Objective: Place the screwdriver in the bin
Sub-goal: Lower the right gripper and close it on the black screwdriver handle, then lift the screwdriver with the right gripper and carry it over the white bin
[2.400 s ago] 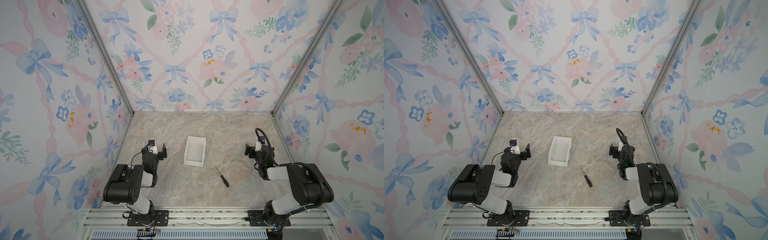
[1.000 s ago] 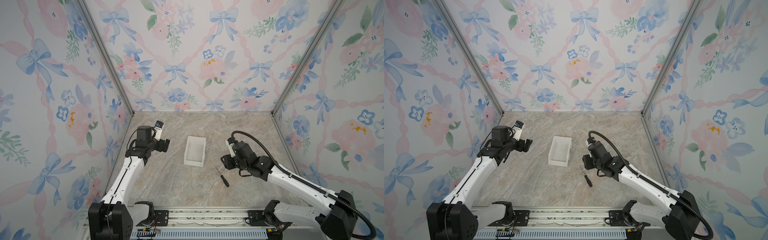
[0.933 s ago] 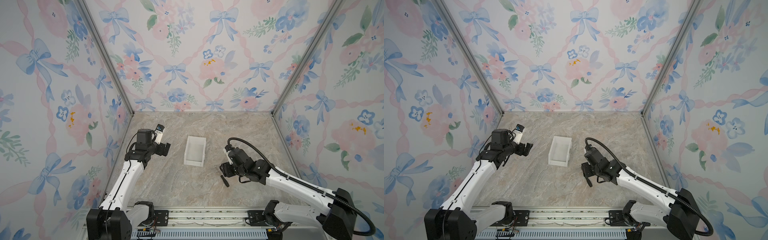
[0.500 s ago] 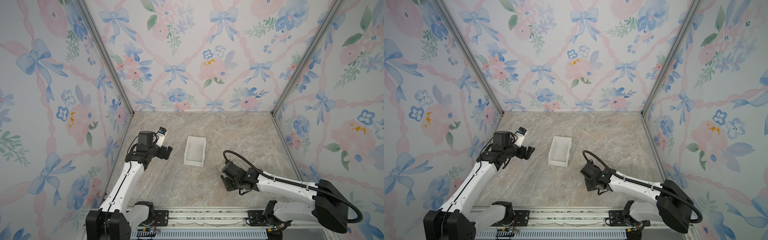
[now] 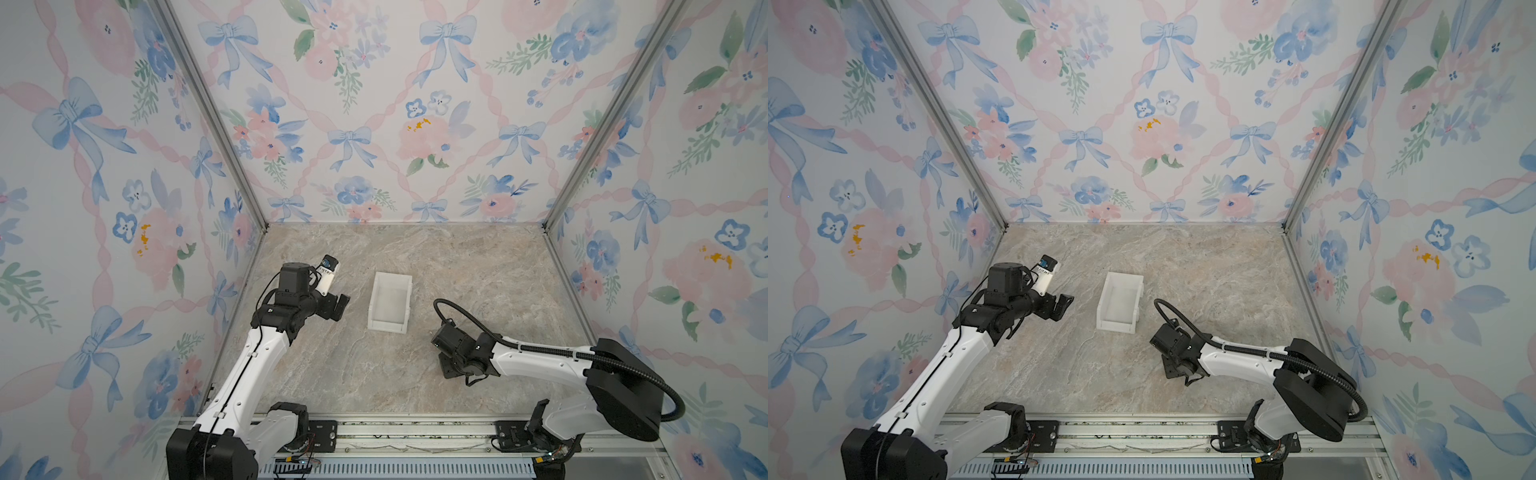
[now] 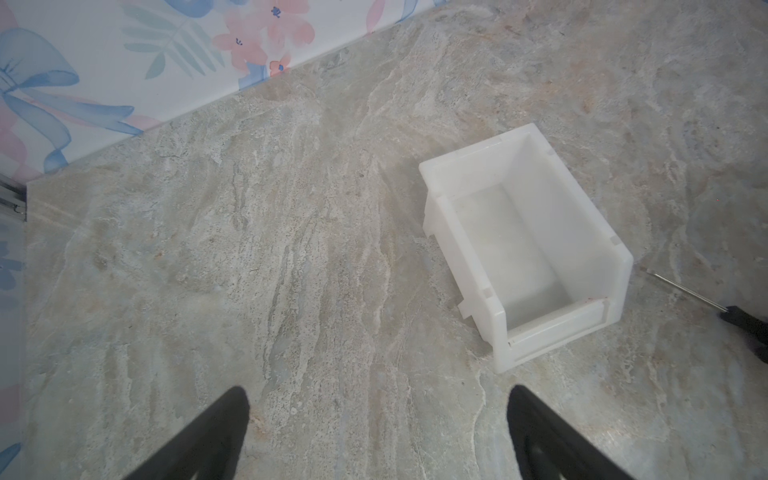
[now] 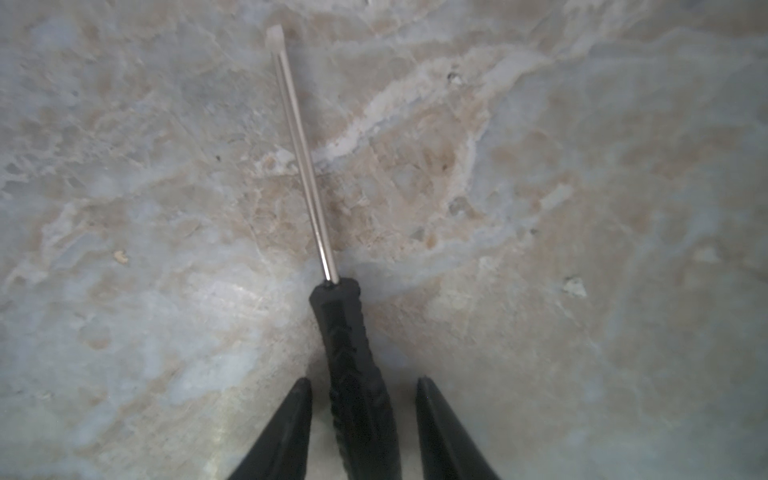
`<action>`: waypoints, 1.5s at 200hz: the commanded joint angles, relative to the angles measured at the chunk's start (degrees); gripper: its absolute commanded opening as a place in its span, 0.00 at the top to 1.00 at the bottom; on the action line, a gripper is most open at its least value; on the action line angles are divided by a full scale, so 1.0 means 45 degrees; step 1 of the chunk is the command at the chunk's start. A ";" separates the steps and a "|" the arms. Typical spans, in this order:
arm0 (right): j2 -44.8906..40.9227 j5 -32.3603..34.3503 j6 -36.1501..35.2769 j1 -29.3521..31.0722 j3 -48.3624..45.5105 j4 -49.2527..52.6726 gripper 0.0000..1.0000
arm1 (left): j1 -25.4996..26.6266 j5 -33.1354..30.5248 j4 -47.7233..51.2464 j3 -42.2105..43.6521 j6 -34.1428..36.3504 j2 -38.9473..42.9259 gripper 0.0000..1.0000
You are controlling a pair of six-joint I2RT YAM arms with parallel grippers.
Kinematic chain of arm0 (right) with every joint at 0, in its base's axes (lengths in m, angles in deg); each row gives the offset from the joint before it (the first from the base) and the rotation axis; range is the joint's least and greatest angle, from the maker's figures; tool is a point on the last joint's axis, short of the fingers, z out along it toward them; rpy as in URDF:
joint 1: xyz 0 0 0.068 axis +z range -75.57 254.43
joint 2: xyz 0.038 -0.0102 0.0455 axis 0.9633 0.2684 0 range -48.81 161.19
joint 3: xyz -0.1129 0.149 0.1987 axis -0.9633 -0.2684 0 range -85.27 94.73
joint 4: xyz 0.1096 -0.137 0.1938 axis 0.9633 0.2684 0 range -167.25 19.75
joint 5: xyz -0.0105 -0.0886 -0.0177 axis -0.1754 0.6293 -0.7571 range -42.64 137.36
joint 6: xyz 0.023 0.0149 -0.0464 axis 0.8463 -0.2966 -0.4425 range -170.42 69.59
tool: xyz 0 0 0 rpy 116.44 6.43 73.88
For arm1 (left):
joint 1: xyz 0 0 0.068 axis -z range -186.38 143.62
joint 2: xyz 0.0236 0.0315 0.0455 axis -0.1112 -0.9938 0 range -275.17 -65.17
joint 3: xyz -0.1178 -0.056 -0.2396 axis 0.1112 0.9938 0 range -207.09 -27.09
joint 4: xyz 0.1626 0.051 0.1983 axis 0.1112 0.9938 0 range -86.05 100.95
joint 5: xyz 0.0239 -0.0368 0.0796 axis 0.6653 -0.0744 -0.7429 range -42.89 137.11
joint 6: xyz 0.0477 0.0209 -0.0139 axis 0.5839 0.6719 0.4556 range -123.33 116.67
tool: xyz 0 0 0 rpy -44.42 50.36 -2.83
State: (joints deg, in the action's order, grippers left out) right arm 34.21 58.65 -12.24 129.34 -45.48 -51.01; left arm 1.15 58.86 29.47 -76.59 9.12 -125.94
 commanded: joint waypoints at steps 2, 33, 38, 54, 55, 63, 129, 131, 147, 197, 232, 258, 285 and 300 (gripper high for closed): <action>0.0394 -0.0015 -0.0057 0.0096 0.0118 -0.0029 0.65 | 0.0141 -0.0140 0.0308 0.0043 0.0150 0.0237 0.02; 0.0420 -0.0086 -0.0225 0.0121 0.0181 0.0259 0.81 | 0.0238 -0.0329 0.0306 0.0003 0.0329 0.0251 0.02; 0.0390 -0.0051 -0.0231 0.0120 0.0181 0.0308 0.82 | 0.0255 -0.0378 0.0306 -0.0015 0.0357 0.0244 0.02; 0.0235 0.0020 -0.0311 0.0120 0.0253 0.0529 0.86 | 0.0309 -0.0577 0.0306 -0.0093 0.0378 0.0138 0.02; 0.0229 0.0025 -0.0324 0.0111 0.0256 0.0542 0.86 | 0.0314 -0.0588 0.0296 -0.0104 0.0388 0.0142 0.02; 0.0123 0.0068 -0.0375 0.0115 0.0331 0.0687 0.86 | 0.0354 -0.0700 0.0304 -0.0148 0.0380 0.0071 0.02; -0.0962 -0.0294 -0.1663 -0.0292 0.3033 0.2605 0.88 | 0.0718 -0.1476 0.0293 -0.0259 0.0033 -0.0271 0.02; -0.0982 -0.0314 -0.1705 -0.0319 0.3155 0.2645 0.88 | 0.0726 -0.1507 0.0303 -0.0278 0.0033 -0.0281 0.02; -0.0954 -0.0595 -0.2008 -0.0573 0.4139 0.2878 0.88 | 0.0753 -0.1683 0.0311 -0.0404 0.0012 -0.0284 0.02; 0.0629 -0.1495 -0.2428 -0.1118 0.6740 0.2150 0.88 | 0.0817 -0.2030 0.0317 -0.0681 -0.0068 0.0063 0.02; 0.2441 -0.1927 -0.2219 -0.1120 0.8384 0.1235 0.88 | 0.0828 -0.2083 0.0306 -0.0661 -0.0247 0.0297 0.02; 0.3752 -0.2180 -0.1851 -0.1149 0.9180 0.0646 0.88 | 0.0826 -0.2181 0.0305 -0.0793 -0.0401 0.0333 0.02; 0.4842 -0.2307 -0.1539 -0.1166 0.9868 0.0291 0.89 | 0.0811 -0.2177 0.0310 -0.0881 -0.0485 0.0346 0.02; 0.5348 -0.2256 -0.1381 -0.1190 1.0188 0.0133 0.88 | 0.0825 -0.2121 0.0296 -0.0896 -0.0516 0.0387 0.02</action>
State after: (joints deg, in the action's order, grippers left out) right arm 55.52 49.03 -20.39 124.60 -3.05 -48.32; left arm 4.54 49.44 30.43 -79.12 7.98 -125.15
